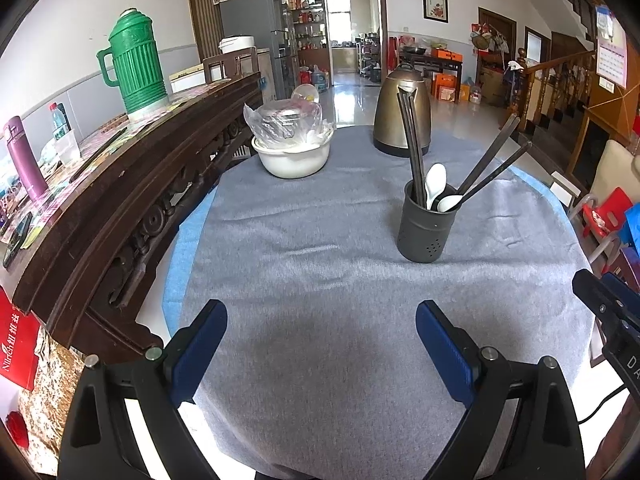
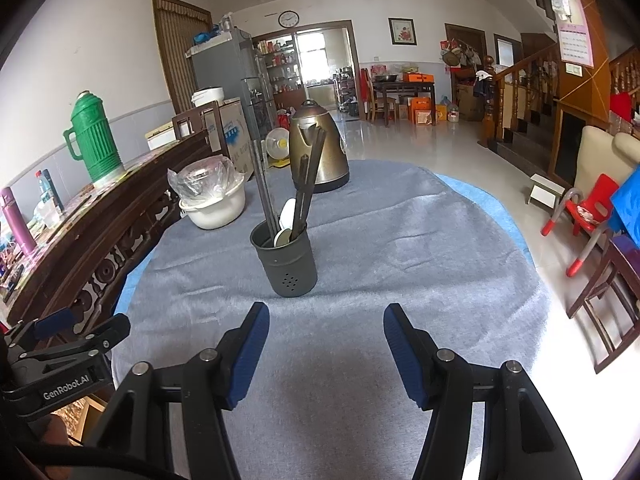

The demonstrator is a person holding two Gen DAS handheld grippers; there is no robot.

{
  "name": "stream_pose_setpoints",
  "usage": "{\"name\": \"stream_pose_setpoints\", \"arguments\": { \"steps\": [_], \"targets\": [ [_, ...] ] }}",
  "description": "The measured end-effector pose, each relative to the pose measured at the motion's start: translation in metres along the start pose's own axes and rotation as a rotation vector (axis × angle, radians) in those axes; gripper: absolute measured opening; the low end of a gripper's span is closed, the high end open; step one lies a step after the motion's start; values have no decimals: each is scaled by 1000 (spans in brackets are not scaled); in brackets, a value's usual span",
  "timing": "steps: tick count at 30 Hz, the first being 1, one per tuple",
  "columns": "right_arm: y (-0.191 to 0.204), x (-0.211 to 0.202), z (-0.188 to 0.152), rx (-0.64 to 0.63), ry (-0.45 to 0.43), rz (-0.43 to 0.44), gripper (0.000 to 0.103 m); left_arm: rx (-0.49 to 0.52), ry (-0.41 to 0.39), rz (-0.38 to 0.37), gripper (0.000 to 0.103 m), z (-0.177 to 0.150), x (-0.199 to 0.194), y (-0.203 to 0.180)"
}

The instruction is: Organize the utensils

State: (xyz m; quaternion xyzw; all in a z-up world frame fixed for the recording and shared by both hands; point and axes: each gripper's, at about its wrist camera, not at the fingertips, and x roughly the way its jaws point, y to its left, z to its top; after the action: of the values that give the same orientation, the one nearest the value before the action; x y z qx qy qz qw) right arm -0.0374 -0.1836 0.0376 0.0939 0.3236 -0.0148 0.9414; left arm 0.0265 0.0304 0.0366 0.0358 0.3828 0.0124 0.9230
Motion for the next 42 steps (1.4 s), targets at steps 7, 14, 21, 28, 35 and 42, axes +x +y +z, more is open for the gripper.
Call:
{"name": "stream_pose_setpoints", "arguments": {
  "steps": [7,14,21,28,35,42],
  "targets": [
    [-3,-2,2,3,-5,2,63,6,-13,5,95,4,-3,0],
    [-4,0,3,10,3,3,63,7,-16,7,95,5,-3,0],
    [-4,2,3,12,6,3,63,2,-12,2,95,5,-1,1],
    [-4,2,2,17,2,0,63,-8,-13,-1,95,4,-1,5],
    [-1,-1,3,15,-7,-7,63,-15,-20,-4,95,3,-3,7],
    [2,-4,5,16,-14,-11,63,-18,-27,4,95,2,-5,11]
  ]
}}
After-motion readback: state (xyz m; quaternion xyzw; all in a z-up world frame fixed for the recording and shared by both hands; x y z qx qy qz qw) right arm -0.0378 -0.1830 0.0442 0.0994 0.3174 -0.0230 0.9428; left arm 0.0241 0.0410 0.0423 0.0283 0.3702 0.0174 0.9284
